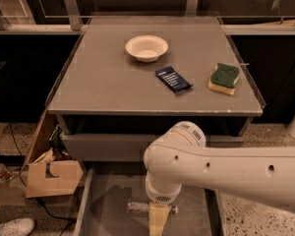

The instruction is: Pick water bottle from middle drawer and place on counter

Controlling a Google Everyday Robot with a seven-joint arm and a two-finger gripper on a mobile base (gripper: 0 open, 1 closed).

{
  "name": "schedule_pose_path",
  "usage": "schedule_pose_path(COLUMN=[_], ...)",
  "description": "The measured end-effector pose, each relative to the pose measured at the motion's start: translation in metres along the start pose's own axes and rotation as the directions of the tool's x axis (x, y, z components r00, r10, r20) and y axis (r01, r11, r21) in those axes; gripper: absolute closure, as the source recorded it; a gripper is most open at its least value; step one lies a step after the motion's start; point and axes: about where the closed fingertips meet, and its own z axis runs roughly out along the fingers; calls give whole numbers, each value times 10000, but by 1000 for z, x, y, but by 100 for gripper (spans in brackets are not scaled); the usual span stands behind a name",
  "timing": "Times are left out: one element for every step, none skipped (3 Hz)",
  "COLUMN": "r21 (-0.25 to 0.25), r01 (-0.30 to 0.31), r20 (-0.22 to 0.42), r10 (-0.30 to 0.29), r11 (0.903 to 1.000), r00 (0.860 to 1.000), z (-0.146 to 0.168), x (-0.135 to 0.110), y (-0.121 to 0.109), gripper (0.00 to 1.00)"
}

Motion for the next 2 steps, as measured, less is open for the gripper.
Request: schedule_pose_path(r21=[-468,-501], r01=[102,111], r20=[-122,-132], r10=[-108,-117], r11=[9989,9987], r00=[9999,9998], z=[52,54], x=[-19,-20], y=[1,1], gripper=[0,0])
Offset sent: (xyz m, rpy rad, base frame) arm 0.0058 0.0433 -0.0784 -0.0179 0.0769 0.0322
